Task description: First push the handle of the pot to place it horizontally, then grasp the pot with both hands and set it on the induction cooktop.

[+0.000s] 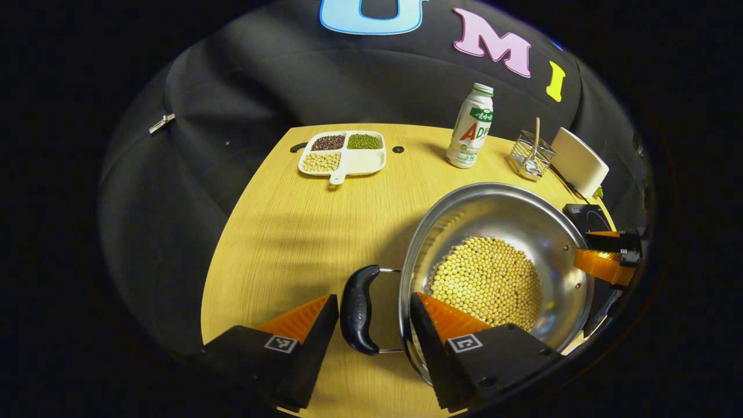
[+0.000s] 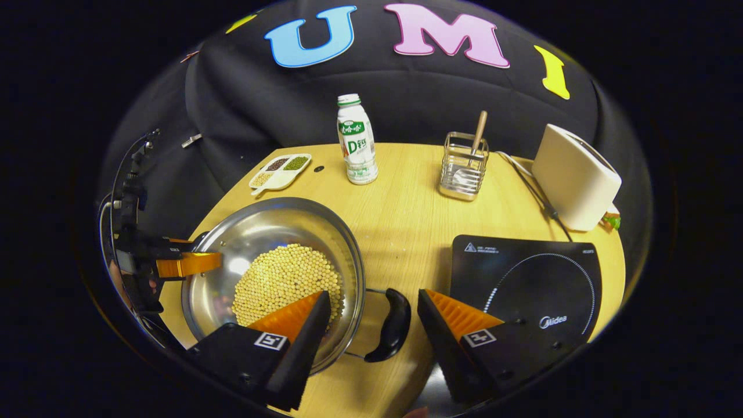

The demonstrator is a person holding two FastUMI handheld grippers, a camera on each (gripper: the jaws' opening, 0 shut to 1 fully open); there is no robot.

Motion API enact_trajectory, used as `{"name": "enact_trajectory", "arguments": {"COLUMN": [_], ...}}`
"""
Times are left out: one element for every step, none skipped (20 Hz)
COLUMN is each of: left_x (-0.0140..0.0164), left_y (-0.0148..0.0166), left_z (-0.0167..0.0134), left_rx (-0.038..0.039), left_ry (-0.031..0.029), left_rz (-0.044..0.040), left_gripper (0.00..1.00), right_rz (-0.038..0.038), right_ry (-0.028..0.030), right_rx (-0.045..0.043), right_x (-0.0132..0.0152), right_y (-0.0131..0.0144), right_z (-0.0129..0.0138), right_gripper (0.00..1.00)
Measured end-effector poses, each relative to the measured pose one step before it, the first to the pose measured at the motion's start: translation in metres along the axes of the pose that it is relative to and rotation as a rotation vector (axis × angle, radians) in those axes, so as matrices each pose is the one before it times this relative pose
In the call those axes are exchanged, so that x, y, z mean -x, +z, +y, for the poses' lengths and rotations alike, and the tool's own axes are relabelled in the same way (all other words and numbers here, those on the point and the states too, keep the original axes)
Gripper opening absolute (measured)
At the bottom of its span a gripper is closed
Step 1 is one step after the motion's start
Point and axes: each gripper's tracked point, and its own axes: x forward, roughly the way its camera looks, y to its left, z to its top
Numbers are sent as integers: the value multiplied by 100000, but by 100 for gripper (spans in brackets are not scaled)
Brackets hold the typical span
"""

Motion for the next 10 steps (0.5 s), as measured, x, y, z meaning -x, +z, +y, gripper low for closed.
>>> {"name": "enact_trajectory", "arguments": {"left_x": [-227,-131,-302,-99,310,44,464,665,1303,861], "left_y": [6,-48,193,-246,-293,7,-224,-458,-86,-7], "left_z": [-364,-42,-34,-35,-4,-109,-308,-184,-356,-325], "left_rx": [419,432,-8,309,416,361,1240,2047,1409,88], "left_ry": [-1142,454,226,-401,-526,-163,59,104,-60,311], "left_rz": [-298,480,-1239,638,731,325,-11,776,-1341,-984], "left_gripper": [77,72,69,68,70,67,65,59,57,55], "right_rz": [2107,1977,1586,1279,910,1669,1996,1616,-14,-305], "right_ry": [-1072,-1768,-2731,242,-486,93,-478,191,997,741], "right_rx": [-123,385,905,-1512,-2777,-1052,-1710,-1188,459,624], "right_x": [-702,-716,-683,-20,-592,246,775,627,674,805], "right_y": [-435,-459,-686,7,-145,-160,-228,-281,221,198], "right_z": [-159,-191,-543,-190,89,-179,-110,10,46,-56], "right_gripper": [86,83,82,78,70,67,58,56,57,57]}}
